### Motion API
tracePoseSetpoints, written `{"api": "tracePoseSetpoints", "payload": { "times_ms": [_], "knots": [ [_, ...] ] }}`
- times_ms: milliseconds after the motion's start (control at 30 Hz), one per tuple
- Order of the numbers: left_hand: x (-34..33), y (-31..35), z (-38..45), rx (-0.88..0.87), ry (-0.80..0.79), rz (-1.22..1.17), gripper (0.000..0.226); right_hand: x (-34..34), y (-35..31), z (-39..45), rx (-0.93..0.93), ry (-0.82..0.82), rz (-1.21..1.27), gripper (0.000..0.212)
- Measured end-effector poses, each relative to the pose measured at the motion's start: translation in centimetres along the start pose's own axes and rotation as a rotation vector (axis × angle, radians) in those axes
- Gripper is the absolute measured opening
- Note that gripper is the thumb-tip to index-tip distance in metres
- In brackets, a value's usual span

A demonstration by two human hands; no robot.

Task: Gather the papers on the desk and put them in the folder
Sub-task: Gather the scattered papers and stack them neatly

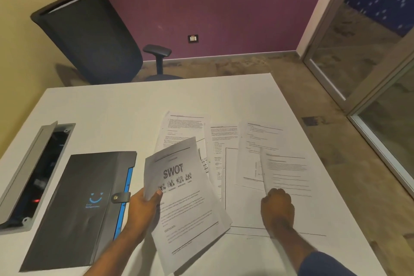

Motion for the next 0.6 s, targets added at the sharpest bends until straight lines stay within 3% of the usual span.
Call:
{"api": "tracePoseSetpoints", "payload": {
  "times_ms": [167,400,600],
  "knots": [
    [-0.1,-0.3,0.6,0.04,0.007,0.018,0.013,1.6,-3.7,2.7,0.036,0.056,0.174,0.014],
    [-0.2,-0.5,1.6,0.084,-0.001,0.021,0.006,1.9,-8.6,5.8,0.031,0.027,0.123,0.012],
    [-0.2,-0.7,2.1,0.115,-0.006,0.007,0.008,0.9,-11.1,7.6,0.176,0.02,0.091,0.014]
  ]
}}
Point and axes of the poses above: each hand's wrist, its own z-axis towards the middle knuckle, its own x-axis out of the back of the hand, y = z × x, the point moved 2 cm from there along z, towards the middle knuckle
